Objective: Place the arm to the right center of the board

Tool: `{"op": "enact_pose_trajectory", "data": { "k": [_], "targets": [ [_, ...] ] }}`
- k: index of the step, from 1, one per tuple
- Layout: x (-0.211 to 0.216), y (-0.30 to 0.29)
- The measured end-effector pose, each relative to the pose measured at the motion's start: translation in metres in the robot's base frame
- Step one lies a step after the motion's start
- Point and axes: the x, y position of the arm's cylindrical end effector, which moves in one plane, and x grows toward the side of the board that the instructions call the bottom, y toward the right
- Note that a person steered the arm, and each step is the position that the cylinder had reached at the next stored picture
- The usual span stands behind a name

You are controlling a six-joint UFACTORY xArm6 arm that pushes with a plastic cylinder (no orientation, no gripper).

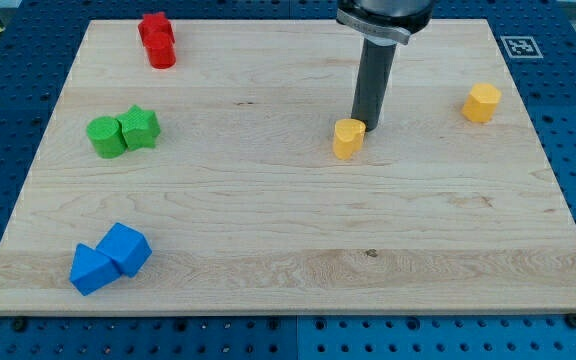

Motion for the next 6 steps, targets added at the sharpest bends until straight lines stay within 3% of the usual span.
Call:
{"op": "enact_pose_trajectory", "data": {
  "k": [3,6],
  "targets": [
    [0.022,0.097],
    [0.027,0.134]
  ]
}}
